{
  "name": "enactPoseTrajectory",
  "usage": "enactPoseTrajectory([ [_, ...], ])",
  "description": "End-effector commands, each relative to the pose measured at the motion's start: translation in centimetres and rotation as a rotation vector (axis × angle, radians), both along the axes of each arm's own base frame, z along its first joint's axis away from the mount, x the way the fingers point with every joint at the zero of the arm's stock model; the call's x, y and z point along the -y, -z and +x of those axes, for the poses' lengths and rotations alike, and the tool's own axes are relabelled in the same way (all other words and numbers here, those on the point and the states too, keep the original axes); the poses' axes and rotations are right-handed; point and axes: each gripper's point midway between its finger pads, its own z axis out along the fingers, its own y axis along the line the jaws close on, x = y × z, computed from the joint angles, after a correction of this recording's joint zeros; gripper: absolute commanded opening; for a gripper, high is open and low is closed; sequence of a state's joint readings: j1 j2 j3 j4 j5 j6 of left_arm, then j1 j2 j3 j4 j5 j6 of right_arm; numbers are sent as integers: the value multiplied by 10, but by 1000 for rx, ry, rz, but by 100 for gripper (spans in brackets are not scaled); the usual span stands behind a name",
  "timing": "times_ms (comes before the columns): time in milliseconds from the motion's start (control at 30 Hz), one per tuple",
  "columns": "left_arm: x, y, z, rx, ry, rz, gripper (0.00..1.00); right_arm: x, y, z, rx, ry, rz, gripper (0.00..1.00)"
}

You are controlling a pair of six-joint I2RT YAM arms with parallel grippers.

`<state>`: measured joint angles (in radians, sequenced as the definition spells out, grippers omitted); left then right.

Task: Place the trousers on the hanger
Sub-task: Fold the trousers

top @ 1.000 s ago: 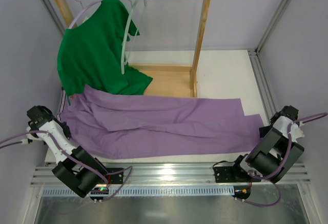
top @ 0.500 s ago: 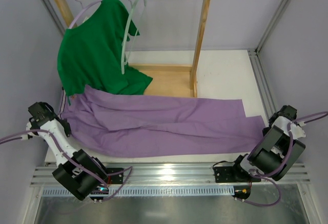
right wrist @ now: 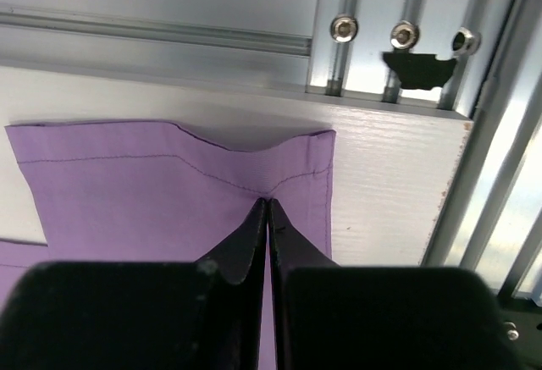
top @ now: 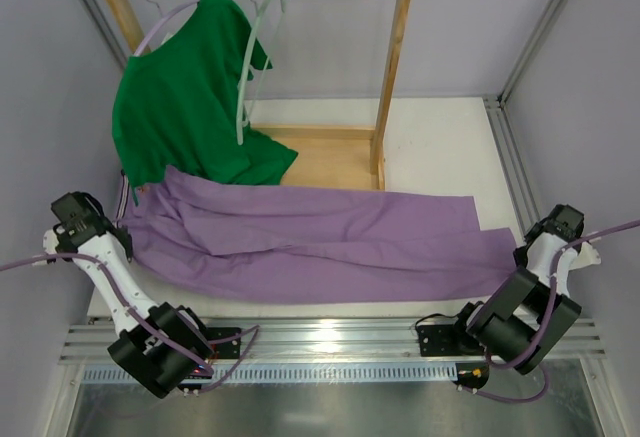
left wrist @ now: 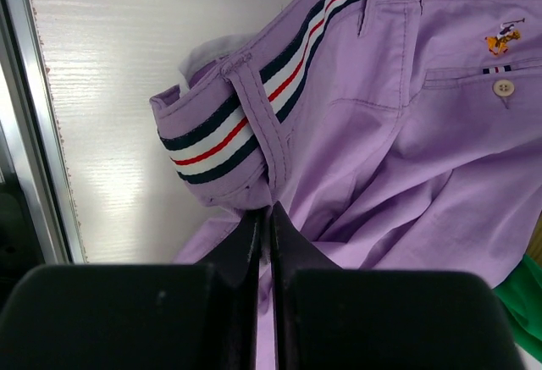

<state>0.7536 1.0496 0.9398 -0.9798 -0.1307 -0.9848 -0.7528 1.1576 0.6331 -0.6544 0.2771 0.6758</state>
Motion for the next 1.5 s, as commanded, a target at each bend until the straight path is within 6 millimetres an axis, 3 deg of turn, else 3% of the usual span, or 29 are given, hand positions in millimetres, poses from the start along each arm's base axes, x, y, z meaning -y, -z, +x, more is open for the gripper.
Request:
enactPoseTrajectory([
  [0,0,-2,1,20,12,32,0,9,-11,29,86,-92,-8,4],
  [67,-1,-1,-1,14,9,36,0,15,-24,27,68,-76,-34,4],
  [333,-6,-19,-3,2,2,91,0,26,-67,-20,-67,78,-167,4],
  [433,-10,-29,-9,-27,-4,112,0,32,-95,-23,-53,108,-228,4],
  [633,-7,-56,-14,-1,-23,138,0,33,-126,-27,-21,127,-275,4],
  [700,-6,-59,-13,9,-15,145,0,19,-118,-4,68,-9,-201,4],
  [767,-3,-48,-14,-3,-4,131,0,-5,-96,24,187,-130,-86,4],
  [833,-2,-45,-15,9,-1,148,0,-20,-72,18,168,-131,-12,7],
  [867,-1,-41,-16,5,4,149,1,-23,-66,14,152,-116,4,22],
  [967,1,-32,-15,11,11,150,0,-27,-51,-8,45,-44,44,40],
  [1100,9,-18,-6,47,23,101,1,-27,-44,-21,-20,37,55,46],
  [1300,7,-11,2,52,38,86,0,-31,-5,-36,-128,103,100,52],
  [1367,5,-13,5,54,45,91,0,-29,1,-35,-133,119,101,52],
  [1433,4,-16,7,59,50,92,0,-26,8,-22,-75,91,96,53],
  [1467,5,-19,9,67,56,95,0,-33,8,-5,-5,30,131,52],
])
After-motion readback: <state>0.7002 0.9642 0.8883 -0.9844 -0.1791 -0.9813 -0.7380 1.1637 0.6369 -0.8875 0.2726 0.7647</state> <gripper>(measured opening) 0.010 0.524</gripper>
